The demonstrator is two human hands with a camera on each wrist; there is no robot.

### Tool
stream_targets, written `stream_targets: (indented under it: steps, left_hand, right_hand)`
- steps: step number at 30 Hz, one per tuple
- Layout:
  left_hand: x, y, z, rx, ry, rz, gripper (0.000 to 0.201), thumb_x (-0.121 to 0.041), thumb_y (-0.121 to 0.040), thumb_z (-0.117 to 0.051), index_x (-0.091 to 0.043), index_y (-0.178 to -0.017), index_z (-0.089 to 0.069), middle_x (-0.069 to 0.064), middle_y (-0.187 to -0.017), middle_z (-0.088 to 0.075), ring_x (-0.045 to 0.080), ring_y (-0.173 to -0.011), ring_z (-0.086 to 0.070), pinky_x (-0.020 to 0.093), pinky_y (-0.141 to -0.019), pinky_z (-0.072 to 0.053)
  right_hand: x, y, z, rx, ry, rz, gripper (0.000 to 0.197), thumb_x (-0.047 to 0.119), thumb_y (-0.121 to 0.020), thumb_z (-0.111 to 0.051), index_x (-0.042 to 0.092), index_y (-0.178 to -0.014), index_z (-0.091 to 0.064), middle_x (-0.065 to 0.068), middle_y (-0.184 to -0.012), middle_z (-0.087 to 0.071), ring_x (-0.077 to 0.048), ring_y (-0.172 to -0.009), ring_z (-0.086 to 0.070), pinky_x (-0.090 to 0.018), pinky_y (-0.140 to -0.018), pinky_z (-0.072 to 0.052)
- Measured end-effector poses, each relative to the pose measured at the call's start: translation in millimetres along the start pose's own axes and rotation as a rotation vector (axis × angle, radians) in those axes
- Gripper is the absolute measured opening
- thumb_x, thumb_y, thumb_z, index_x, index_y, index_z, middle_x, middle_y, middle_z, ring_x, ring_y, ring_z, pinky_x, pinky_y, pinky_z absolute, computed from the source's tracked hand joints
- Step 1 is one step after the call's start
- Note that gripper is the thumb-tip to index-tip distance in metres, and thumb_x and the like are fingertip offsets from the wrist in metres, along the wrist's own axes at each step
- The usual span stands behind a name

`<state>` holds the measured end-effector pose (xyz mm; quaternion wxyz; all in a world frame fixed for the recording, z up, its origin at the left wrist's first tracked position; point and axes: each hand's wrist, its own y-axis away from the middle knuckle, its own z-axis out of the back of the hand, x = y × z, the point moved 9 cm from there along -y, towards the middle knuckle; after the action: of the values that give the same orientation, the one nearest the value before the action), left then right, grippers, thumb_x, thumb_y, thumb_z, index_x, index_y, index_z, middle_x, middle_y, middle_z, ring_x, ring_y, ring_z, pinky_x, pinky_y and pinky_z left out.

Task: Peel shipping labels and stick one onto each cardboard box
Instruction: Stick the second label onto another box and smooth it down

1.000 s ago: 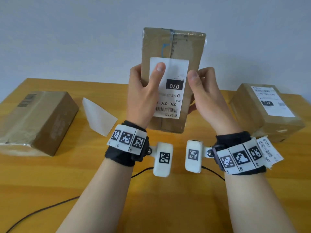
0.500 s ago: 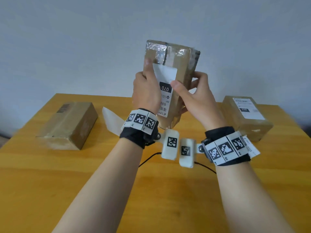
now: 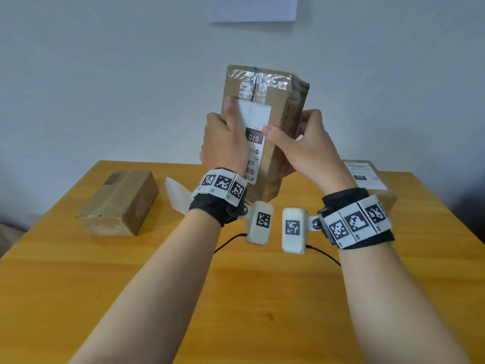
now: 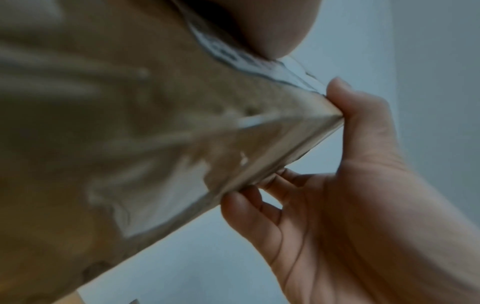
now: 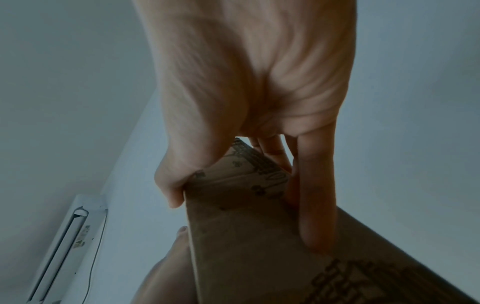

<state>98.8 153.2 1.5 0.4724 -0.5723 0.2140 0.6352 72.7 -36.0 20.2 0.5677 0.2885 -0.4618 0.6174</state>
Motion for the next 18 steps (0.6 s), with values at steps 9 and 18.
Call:
stream_targets:
  steps: [9,18]
  left_hand:
    - [-6,-1,8,-0.011,-0.095,-0.011,0.060,-0.065,-0.108,-0.022,-0.015,-0.097,-0.053,-0.007,-0.079,-0.053,0.007,-0.067,-0.050,0.027,-0.059,-0.031]
    - [-3,3,12,-0.020,-0.094,-0.039,0.054,-0.058,-0.111,-0.022,-0.017,-0.092,-0.052,-0.008,-0.078,-0.053,0.007,-0.068,-0.049,0.027,-0.059,-0.030]
  right_hand:
    - [4,6,10,-0.018,0.018,0.025,0.061,0.052,-0.087,-0.077,0.019,-0.126,-0.043,0.011,-0.103,-0.062,-0.012,-0.077,-0.074,-0.034,-0.051,-0.062]
    - [-1,5,22,-0.019,-0.002,0.048,0.061,0.055,-0.087,-0.076,0.022,-0.127,-0.044,0.008,-0.113,-0.066,-0.018,-0.083,-0.076,-0.044,-0.054,-0.064]
